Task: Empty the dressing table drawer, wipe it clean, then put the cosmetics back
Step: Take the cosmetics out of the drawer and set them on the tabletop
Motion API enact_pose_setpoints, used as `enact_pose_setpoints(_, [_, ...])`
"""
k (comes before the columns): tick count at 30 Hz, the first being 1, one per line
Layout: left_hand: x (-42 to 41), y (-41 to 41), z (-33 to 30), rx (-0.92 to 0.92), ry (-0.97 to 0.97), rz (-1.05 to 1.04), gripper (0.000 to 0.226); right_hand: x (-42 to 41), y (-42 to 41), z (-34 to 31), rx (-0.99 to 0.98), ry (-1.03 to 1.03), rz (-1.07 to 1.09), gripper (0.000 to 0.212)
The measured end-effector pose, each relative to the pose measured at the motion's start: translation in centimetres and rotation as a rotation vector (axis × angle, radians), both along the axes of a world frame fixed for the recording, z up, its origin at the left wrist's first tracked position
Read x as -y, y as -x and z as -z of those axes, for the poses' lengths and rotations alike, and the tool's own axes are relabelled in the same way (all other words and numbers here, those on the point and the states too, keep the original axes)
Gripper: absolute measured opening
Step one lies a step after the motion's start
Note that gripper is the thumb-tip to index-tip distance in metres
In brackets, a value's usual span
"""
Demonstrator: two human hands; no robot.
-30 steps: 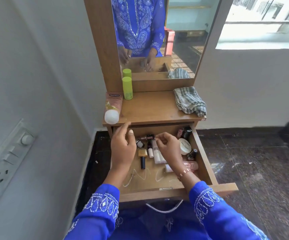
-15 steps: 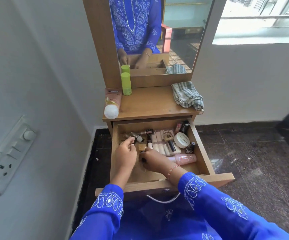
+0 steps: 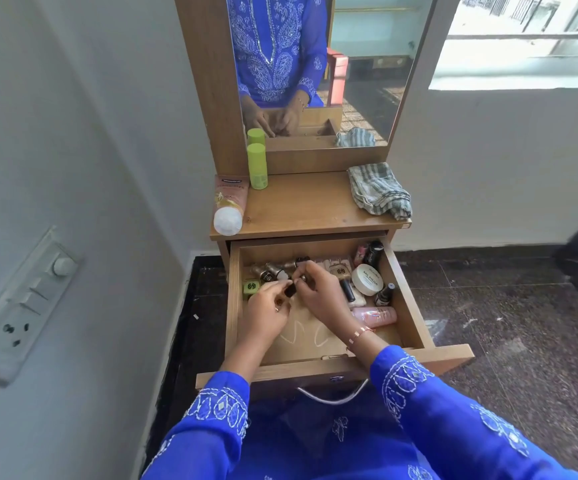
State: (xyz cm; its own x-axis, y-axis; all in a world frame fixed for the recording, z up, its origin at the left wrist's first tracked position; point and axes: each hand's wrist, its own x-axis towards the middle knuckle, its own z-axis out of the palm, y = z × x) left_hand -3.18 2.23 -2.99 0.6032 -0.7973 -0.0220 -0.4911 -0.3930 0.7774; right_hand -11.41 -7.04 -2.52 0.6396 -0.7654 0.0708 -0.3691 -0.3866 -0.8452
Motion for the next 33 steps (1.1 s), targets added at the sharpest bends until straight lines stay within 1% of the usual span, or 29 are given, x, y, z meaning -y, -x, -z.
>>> enact_pose_setpoints(2, [-0.3, -0.4, 0.1, 0.045, 0.02, -0.036, 0.037, -0.3, -0.6, -0.5, 0.072, -0.113, 0.012, 0.01])
enact_pose_setpoints(4, [-0.6, -0.8, -0.1, 0.076, 0.048, -0.099, 0.035, -0.7, -1.2, -0.9, 0.193, -0.304, 0.002, 0.011])
enact_pose_setpoints(6, [-1.0, -1.1, -0.5, 0.063, 0.117, -0.212, 0.033, -1.2, -1.6, -1.1, 0.302, -0.481, 0.03, 0.009])
enact_pose_setpoints(7, [-1.2, -1.3, -0.7, 0.053, 0.159, -0.292, 0.03, -1.3, -1.8, -0.9, 0.3, -0.511, 0.044, 0.009])
enact_pose_setpoints(8, [-1.4, -1.5, -0.8, 0.044, 0.198, -0.369, 0.027, -1.3, -2.1, -0.6, 0.246, -0.505, 0.046, 0.009])
enact_pose_setpoints(10, [-1.9, -2.1, -0.5, -0.013, 0.26, -0.481, 0.024, -1.5, -2.5, 0.4, 0.033, -0.406, -0.015, 0.012])
enact_pose_setpoints(12, [-2.2, -2.6, -0.2, -0.141, 0.314, -0.545, 0.026, -2.0, -3.1, 1.2, -0.229, -0.205, -0.2, 0.028])
enact_pose_setpoints(14, [-2.3, -2.7, -0.3, -0.203, 0.335, -0.575, 0.029, -2.9, -3.8, 1.7, -0.442, 0.001, -0.402, 0.044])
enact_pose_setpoints(16, [-2.2, -2.6, -0.3, -0.226, 0.341, -0.582, 0.029, -3.4, -4.6, 2.4, -0.546, 0.104, -0.508, 0.05])
enact_pose_setpoints(17, [-2.1, -2.5, -0.4, -0.233, 0.344, -0.581, 0.028, -3.6, -4.9, 2.7, -0.57, 0.148, -0.53, 0.048])
enact_pose_setpoints(19, [-2.0, -2.4, -0.4, -0.248, 0.348, -0.578, 0.028, -3.6, -5.3, 3.2, -0.601, 0.222, -0.536, 0.04])
enact_pose_setpoints(22, [-1.9, -2.3, -0.7, -0.275, 0.354, -0.578, 0.029, -3.4, -5.1, 2.9, -0.622, 0.274, -0.521, 0.029])
enact_pose_setpoints(25, [-2.0, -2.3, -0.7, -0.279, 0.347, -0.575, 0.025, -2.9, -4.6, 2.6, -0.609, 0.291, -0.484, 0.03])
enact_pose_setpoints(27, [-2.0, -2.2, -0.9, -0.269, 0.342, -0.569, 0.023, -2.6, -4.2, 2.1, -0.564, 0.264, -0.41, 0.032])
enact_pose_setpoints(30, [-2.0, -2.0, -1.1, -0.251, 0.333, -0.552, 0.02, -2.3, -3.6, 0.8, -0.434, 0.214, -0.254, 0.026])
enact_pose_setpoints(33, [-1.9, -1.7, -1.4, -0.237, 0.328, -0.525, 0.014, -1.8, -3.0, -0.1, -0.303, 0.21, -0.163, 0.018])
